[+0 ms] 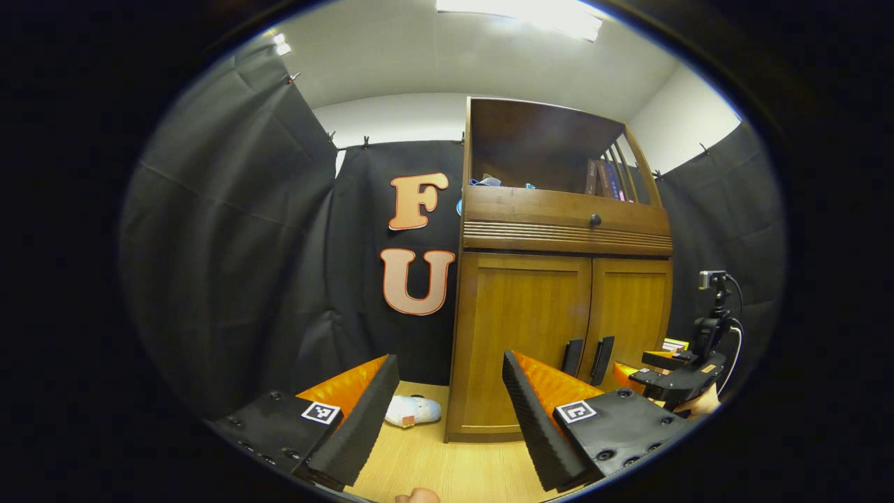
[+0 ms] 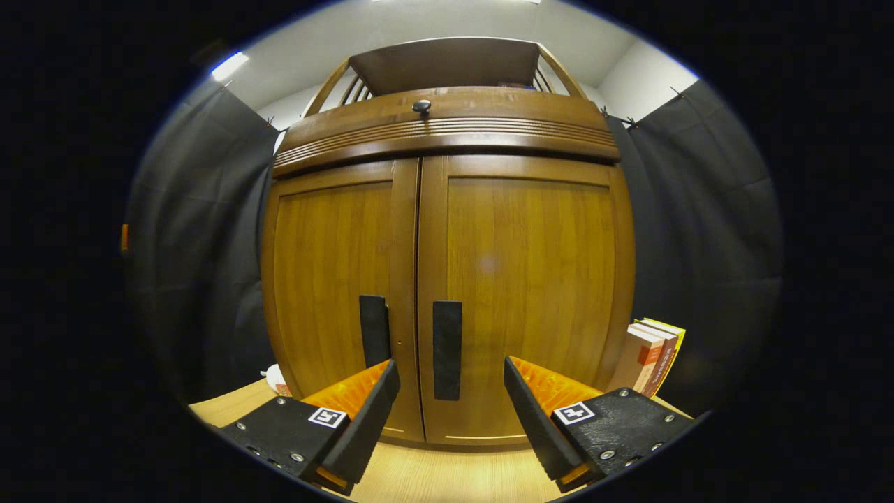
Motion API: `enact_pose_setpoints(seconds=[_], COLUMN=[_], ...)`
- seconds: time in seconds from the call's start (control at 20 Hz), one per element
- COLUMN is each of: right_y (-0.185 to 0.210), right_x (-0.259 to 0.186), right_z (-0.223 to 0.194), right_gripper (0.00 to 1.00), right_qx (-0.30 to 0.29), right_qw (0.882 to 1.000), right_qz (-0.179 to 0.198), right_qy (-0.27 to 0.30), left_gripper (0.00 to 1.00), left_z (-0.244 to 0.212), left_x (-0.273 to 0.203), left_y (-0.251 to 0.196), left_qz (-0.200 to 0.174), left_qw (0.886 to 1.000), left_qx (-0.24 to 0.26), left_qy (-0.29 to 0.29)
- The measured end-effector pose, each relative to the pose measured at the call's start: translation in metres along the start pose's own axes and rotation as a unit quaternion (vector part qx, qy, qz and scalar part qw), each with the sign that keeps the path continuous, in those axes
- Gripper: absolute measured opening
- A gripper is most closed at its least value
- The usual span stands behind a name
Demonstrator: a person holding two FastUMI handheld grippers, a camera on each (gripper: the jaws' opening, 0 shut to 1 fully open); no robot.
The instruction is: Open the right door of the double-door shoe cabinet with the right hand, and open the left door with the left hand.
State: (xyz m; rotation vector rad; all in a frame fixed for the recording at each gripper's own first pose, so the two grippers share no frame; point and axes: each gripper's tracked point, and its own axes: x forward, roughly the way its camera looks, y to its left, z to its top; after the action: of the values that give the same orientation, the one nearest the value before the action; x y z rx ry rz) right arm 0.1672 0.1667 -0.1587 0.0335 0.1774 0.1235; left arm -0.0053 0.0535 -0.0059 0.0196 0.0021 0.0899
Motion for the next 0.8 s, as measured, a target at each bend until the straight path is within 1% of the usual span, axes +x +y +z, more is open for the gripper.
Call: enact_pose_setpoints(seconds=[0.05, 0.1, 0.15, 0.2, 0.25, 0.3, 0.35, 0.4, 0.5, 0.55, 0.6, 0.75, 0.8], right_y=[-0.001, -0.003, -0.003, -0.001, 0.001, 0.003, 0.001, 0.002, 0.003, 0.003, 0.003, 0.004, 0.004], right_x=[0.009, 0.016, 0.024, 0.030, 0.039, 0.047, 0.053, 0.058, 0.067, 0.071, 0.075, 0.083, 0.084], right_z=[-0.004, -0.010, -0.013, -0.018, -0.023, -0.027, -0.027, -0.028, -0.028, -0.028, -0.029, -0.029, -0.029], right_gripper=[0.92, 0.91, 0.94, 0.88, 0.87, 0.82, 0.81, 0.76, 0.71, 0.69, 0.72, 0.52, 0.58], right_qx=[-0.005, -0.009, -0.009, -0.004, 0.004, 0.009, 0.011, 0.012, 0.014, 0.013, 0.013, 0.019, 0.017], right_qw=[1.000, 1.000, 1.000, 1.000, 1.000, 1.000, 0.999, 0.999, 0.999, 0.999, 0.999, 0.999, 0.999], right_qz=[-0.005, -0.009, -0.012, -0.012, -0.011, -0.011, -0.013, -0.015, -0.015, -0.016, -0.016, -0.018, -0.019], right_qy=[0.002, 0.006, 0.010, 0.017, 0.023, 0.026, 0.027, 0.028, 0.027, 0.028, 0.030, 0.028, 0.027], left_gripper=[0.98, 0.96, 0.96, 0.96, 0.96, 0.96, 0.96, 0.96, 0.97, 0.97, 0.97, 0.96, 0.96], left_z=[0.000, -0.002, -0.002, -0.004, -0.004, -0.005, -0.005, -0.006, -0.007, -0.008, -0.008, -0.009, -0.009], left_x=[0.000, 0.001, 0.001, 0.001, 0.001, 0.000, 0.000, 0.001, 0.001, 0.000, 0.000, 0.001, 0.002], left_y=[0.003, 0.006, 0.009, 0.012, 0.016, 0.019, 0.021, 0.022, 0.027, 0.027, 0.027, 0.030, 0.031], left_qz=[0.003, 0.006, 0.008, 0.011, 0.013, 0.016, 0.018, 0.019, 0.023, 0.026, 0.027, 0.028, 0.029], left_qw=[1.000, 1.000, 1.000, 1.000, 1.000, 1.000, 1.000, 1.000, 1.000, 1.000, 1.000, 1.000, 1.000], left_qx=[0.001, 0.001, 0.002, 0.003, 0.002, 0.001, -0.001, -0.003, -0.002, -0.001, -0.001, -0.003, -0.003], left_qy=[0.000, 0.002, 0.003, 0.003, 0.003, 0.003, 0.002, 0.003, 0.004, 0.006, 0.006, 0.007, 0.008])
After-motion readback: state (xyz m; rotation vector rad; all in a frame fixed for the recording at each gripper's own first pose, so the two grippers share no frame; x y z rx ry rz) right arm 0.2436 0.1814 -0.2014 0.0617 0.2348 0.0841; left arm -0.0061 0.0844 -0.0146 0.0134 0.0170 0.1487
